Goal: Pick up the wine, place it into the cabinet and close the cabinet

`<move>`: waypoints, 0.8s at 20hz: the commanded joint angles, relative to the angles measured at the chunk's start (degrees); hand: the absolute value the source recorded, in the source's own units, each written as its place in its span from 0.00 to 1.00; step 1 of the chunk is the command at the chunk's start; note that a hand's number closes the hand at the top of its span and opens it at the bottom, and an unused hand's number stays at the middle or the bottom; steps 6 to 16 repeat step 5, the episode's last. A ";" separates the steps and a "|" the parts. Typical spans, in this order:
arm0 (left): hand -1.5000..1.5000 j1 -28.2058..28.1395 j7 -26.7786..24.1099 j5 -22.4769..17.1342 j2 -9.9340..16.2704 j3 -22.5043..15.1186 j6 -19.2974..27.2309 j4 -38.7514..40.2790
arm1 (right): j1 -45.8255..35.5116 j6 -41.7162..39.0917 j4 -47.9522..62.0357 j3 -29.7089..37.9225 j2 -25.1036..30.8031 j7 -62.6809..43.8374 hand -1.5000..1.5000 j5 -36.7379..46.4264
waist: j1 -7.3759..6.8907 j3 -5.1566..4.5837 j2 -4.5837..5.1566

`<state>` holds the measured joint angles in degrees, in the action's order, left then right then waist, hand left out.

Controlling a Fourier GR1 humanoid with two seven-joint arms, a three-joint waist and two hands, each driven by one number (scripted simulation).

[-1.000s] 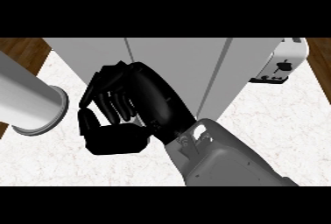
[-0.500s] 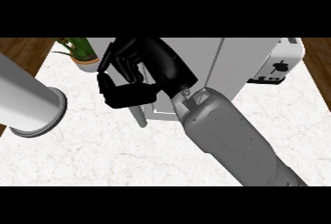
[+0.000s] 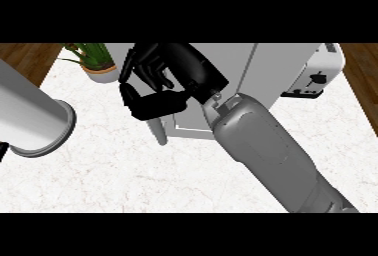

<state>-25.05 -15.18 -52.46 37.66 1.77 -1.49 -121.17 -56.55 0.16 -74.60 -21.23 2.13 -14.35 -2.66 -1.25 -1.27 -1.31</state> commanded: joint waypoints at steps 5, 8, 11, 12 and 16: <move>0.00 4.32 0.59 2.98 -2.03 -3.42 2.83 2.12 | -1.28 0.80 9.00 8.45 7.67 3.59 1.00 0.92 | 1.32 1.25 2.42; 0.00 4.32 0.59 2.98 -2.03 -3.42 2.83 2.12 | -1.28 0.80 9.00 8.45 7.67 3.59 1.00 0.92 | 1.32 1.25 2.42; 0.00 4.32 0.59 2.98 -2.03 -3.42 2.83 2.12 | -1.28 0.80 9.00 8.45 7.67 3.59 1.00 0.92 | 1.32 1.25 2.42; 0.00 4.32 0.59 2.98 -2.03 -3.42 2.83 2.12 | -1.28 0.80 9.00 8.45 7.67 3.59 1.00 0.92 | 1.32 1.25 2.42; 0.00 4.32 0.59 2.98 -2.03 -3.42 2.83 2.12 | -1.28 0.80 9.00 8.45 7.67 3.59 1.00 0.92 | 1.32 1.25 2.42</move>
